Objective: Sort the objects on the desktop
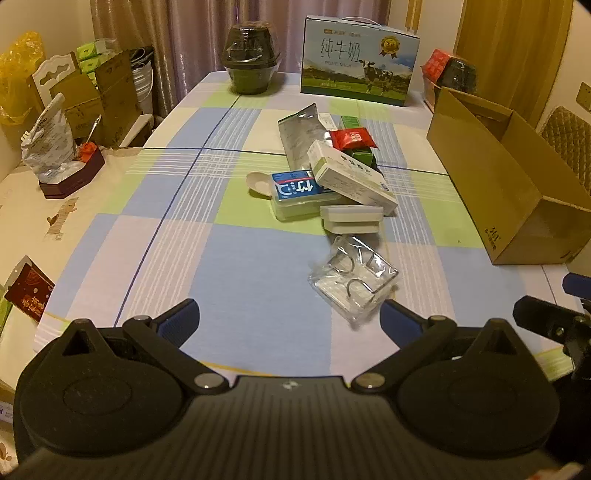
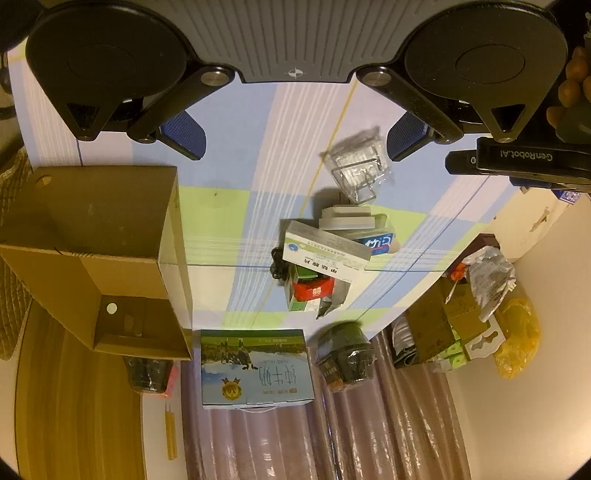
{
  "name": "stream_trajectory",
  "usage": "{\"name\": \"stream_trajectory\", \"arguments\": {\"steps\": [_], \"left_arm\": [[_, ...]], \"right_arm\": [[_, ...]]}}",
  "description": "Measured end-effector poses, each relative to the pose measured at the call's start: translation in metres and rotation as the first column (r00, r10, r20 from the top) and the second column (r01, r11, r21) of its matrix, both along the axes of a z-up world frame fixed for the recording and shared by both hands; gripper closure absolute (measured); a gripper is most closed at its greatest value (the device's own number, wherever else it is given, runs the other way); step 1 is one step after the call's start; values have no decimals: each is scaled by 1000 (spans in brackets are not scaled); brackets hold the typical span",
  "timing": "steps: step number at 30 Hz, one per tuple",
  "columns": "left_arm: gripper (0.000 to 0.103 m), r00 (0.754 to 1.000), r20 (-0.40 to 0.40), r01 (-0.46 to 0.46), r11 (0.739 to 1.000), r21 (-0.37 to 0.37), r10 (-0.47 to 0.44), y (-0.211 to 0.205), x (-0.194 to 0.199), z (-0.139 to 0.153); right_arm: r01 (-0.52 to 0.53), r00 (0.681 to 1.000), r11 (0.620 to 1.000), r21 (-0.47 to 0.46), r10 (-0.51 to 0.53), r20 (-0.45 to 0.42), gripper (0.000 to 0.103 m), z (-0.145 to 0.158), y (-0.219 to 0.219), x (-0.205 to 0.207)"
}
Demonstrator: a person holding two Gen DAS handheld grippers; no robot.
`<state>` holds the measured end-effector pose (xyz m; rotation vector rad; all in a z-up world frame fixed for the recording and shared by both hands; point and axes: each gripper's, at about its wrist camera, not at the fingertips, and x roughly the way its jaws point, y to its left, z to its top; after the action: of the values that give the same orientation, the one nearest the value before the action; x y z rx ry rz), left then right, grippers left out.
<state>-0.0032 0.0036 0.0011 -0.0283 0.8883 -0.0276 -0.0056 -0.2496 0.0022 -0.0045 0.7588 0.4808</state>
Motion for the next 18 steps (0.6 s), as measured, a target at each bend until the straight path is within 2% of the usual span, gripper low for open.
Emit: {"name": "stream_trajectory", "arguments": {"steps": [18], "left_arm": [[1,1000,-4,-5,1000,-1,5,-1,3,2]], "right_arm": [[3,1000,1000,3,-3,-7,2,-2,-3,1]]}}
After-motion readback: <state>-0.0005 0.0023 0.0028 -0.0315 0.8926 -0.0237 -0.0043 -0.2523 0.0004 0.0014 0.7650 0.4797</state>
